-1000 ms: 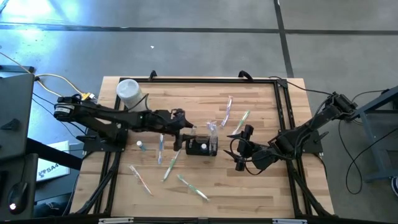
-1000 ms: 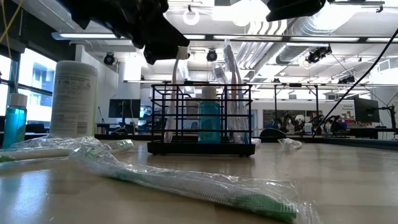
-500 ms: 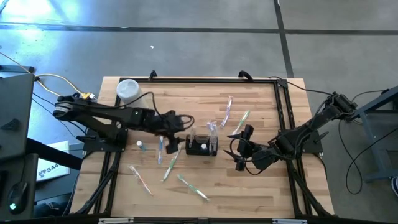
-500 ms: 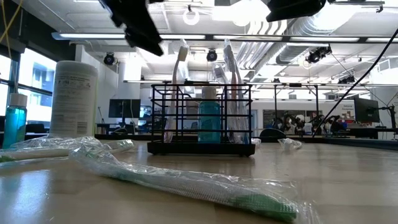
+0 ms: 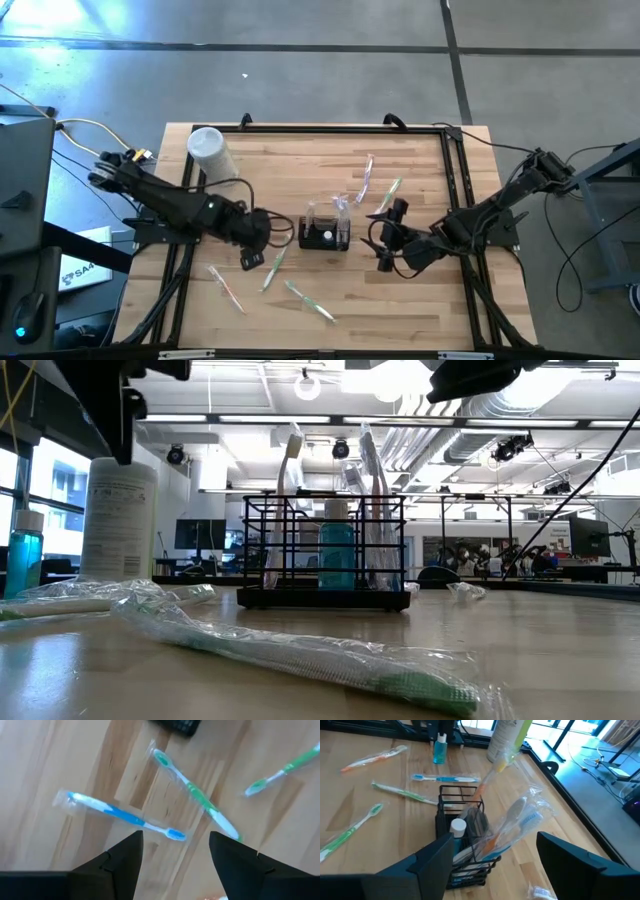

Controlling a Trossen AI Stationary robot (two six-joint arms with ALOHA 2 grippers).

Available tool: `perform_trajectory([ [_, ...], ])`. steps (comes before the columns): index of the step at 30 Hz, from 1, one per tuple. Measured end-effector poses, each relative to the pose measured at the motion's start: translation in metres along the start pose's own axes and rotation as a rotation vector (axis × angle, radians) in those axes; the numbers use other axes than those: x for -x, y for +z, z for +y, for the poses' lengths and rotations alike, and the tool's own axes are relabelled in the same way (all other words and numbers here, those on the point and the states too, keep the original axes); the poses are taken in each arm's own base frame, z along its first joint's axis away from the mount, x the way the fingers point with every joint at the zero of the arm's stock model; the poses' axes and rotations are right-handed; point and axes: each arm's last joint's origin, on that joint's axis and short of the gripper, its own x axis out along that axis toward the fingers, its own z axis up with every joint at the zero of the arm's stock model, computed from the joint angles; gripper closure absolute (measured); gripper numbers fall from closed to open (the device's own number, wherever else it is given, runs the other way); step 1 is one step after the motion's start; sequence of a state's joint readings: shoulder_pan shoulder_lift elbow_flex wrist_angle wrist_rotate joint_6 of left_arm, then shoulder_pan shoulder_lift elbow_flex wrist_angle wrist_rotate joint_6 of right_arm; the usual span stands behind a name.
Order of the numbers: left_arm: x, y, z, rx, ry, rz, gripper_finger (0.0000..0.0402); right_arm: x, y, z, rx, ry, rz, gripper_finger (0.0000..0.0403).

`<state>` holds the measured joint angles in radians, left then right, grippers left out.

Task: Pick & Place toothbrushing station
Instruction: Put the orange toothbrush into the black mesh

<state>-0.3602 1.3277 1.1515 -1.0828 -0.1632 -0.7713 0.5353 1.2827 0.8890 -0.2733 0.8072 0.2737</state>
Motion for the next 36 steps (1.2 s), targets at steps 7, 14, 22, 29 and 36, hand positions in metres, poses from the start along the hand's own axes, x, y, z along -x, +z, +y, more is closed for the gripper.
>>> perform_trajectory([
  [7,-0.021,-0.011,-0.022,-0.012,-0.018,0.139,0.0176,-0.005,0.001,-0.004,0.023,0.015,0.016,0.0128],
  [14,-0.036,-0.045,-0.05,-0.196,0.002,0.34,0.0176,-0.009,0.001,-0.008,0.041,0.058,0.039,0.0128],
  [22,-0.041,-0.089,-0.07,-0.469,0.105,0.401,0.0176,-0.014,0.005,-0.012,0.06,0.044,0.019,0.0128],
  [29,-0.051,-0.107,-0.085,-0.591,0.095,0.406,0.0176,-0.021,0.011,-0.017,0.047,0.129,-0.004,0.0128],
  [36,-0.063,-0.108,-0.091,-0.644,0.082,0.41,0.0176,-0.024,0.013,-0.019,0.038,0.175,-0.005,0.0128],
])
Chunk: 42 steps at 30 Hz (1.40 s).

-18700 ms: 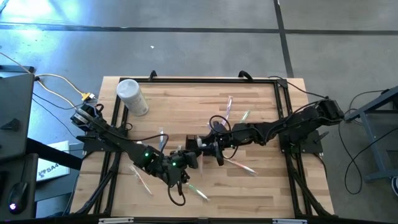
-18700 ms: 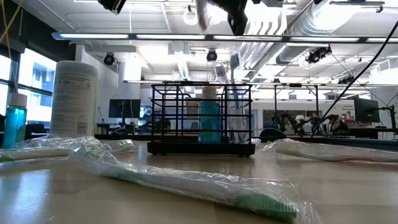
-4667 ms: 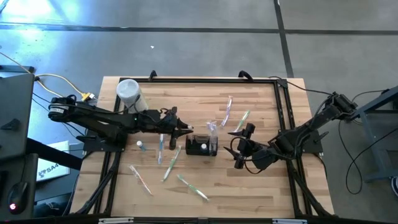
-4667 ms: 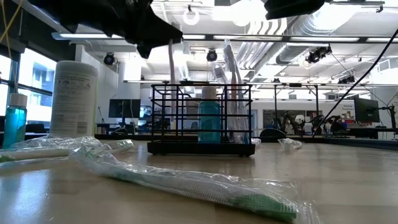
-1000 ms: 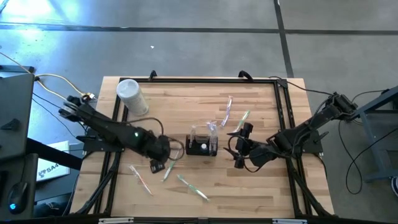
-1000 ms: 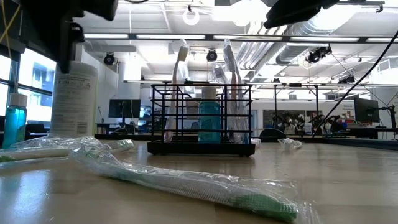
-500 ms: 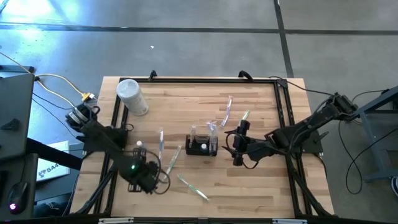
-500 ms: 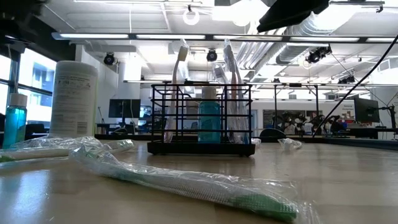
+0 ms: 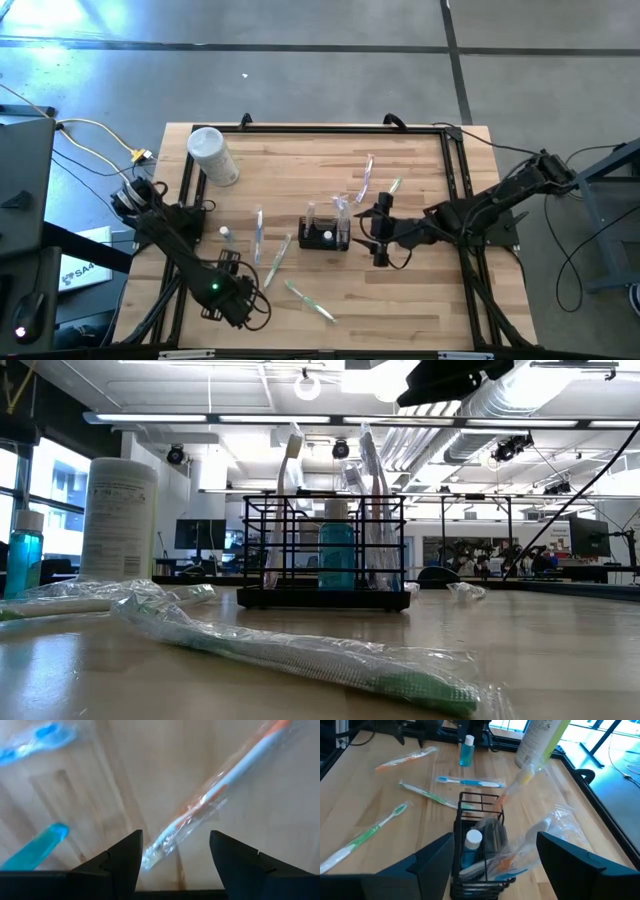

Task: Pick & Place toothbrushing station
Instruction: Put the orange toothbrush into the black mesh

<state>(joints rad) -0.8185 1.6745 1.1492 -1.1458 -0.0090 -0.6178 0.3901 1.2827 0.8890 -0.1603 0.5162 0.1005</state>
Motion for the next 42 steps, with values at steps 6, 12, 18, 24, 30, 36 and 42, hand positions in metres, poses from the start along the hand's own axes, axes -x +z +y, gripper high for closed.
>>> perform_trajectory([
  [6,-0.027,-0.003,-0.001,-0.035,-0.083,0.011,0.0176,0.0,0.0,0.0,-0.003,0.0,0.0,0.0128],
  [12,-0.056,-0.011,0.004,-0.013,-0.11,-0.009,0.0176,0.0,0.0,0.001,-0.009,0.002,0.0,0.0128],
  [18,-0.073,-0.021,0.01,-0.018,-0.109,0.024,0.0179,0.0,0.0,0.001,-0.011,0.003,-0.001,0.0128],
  [24,-0.068,-0.016,0.009,-0.194,-0.07,-0.016,0.0259,0.0,0.0,0.001,-0.03,0.002,0.003,0.0128],
  [30,-0.061,-0.01,0.011,-0.43,-0.097,-0.018,0.0384,0.0,0.0,0.001,-0.058,0.003,0.002,0.0128],
  [36,-0.051,-0.003,0.011,-0.471,-0.111,-0.019,0.039,0.0,0.0,0.002,-0.059,0.057,0.008,0.0128],
  [42,0.01,0.015,0.007,-0.529,0.088,-0.073,0.04,0.0,0.0,0.003,-0.063,0.084,0.005,0.0128],
])
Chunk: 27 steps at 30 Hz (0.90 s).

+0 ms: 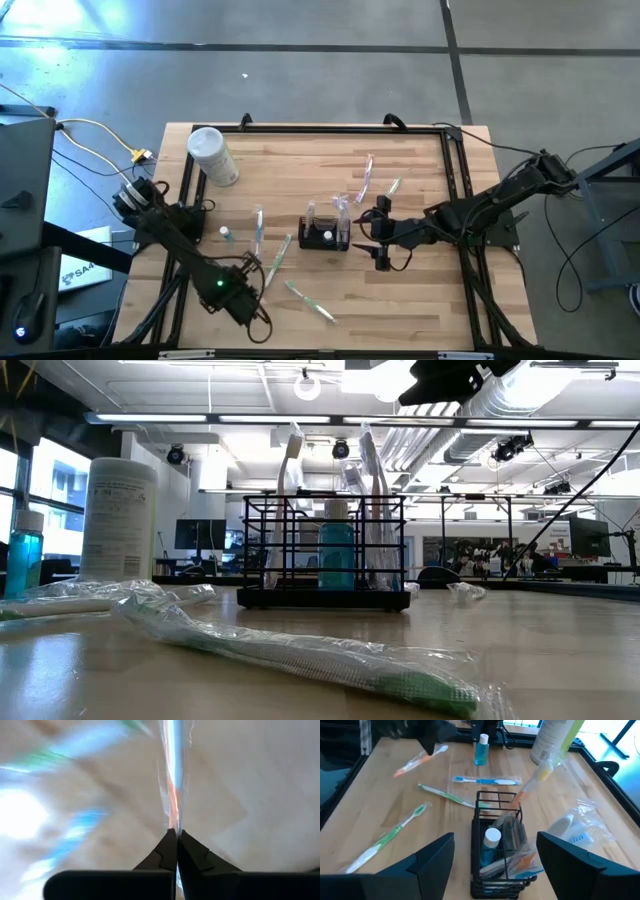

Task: Pick & Place toothbrushing station
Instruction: Put the orange toothbrush into the black mesh

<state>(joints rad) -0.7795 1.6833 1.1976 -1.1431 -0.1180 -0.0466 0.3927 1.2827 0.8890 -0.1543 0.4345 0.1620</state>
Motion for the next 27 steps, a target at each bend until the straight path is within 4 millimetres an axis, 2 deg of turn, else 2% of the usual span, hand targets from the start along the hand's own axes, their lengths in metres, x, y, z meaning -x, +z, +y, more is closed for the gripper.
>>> perform_trajectory([
  [5,0.06,0.01,0.004,-0.013,0.211,-0.076,0.04,0.0,0.001,0.001,-0.025,0.046,-0.002,0.0128],
  [8,0.082,0.013,-0.002,-0.11,0.347,-0.134,0.04,0.0,0.002,0.003,-0.071,0.08,-0.004,0.0128],
  [10,0.088,0.014,-0.006,-0.203,0.479,-0.15,0.04,0.0,0.004,0.004,-0.106,0.107,-0.023,0.0128],
  [14,0.093,0.017,-0.006,-0.324,0.774,-0.133,0.0401,0.001,0.014,0.006,-0.2,0.166,-0.105,0.0128],
  [20,0.083,0.036,-0.005,-0.501,1.11,-0.068,0.0401,0.0,0.028,0.003,-0.342,0.208,-0.237,0.0128],
  [24,0.073,0.05,0.0,-0.656,1.205,0.019,0.0401,-0.016,0.03,0.0,-0.385,0.262,-0.263,0.0128],
  [27,0.071,0.056,0.008,-0.687,1.228,0.043,0.0401,-0.032,0.031,-0.002,-0.397,0.345,-0.295,0.0128],
])
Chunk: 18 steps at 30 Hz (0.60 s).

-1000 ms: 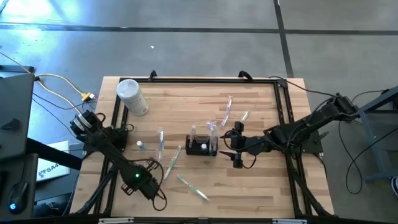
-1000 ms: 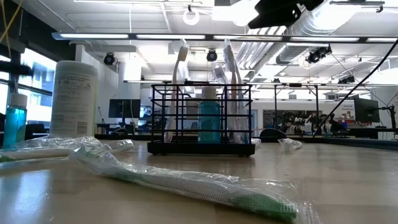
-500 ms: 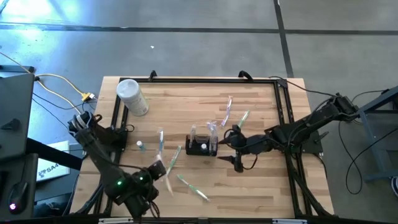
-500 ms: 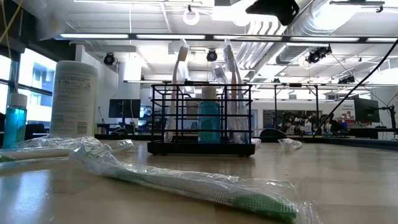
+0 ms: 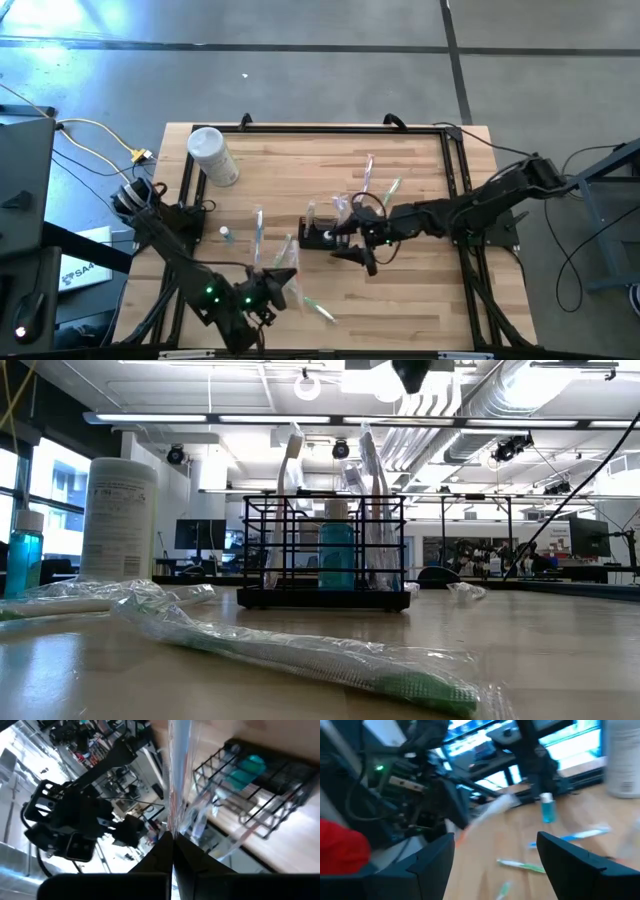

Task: Pick & Place toothbrushing station
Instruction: Put the orange toothbrush into the black mesh

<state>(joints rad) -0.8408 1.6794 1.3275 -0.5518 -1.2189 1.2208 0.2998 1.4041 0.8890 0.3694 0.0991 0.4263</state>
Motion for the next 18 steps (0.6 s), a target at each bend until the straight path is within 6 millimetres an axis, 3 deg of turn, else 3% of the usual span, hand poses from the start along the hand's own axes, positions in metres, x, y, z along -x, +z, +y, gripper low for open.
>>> perform_trajectory([
  [9,-0.013,-0.001,0.0,-0.061,-0.007,-0.012,0.0401,-0.034,-0.019,-0.024,-0.032,0.032,-0.02,0.0128],
  [18,-0.028,-0.006,0.001,-0.056,-0.038,-0.007,0.0401,-0.04,-0.02,-0.027,-0.003,0.121,-0.028,0.0128],
])
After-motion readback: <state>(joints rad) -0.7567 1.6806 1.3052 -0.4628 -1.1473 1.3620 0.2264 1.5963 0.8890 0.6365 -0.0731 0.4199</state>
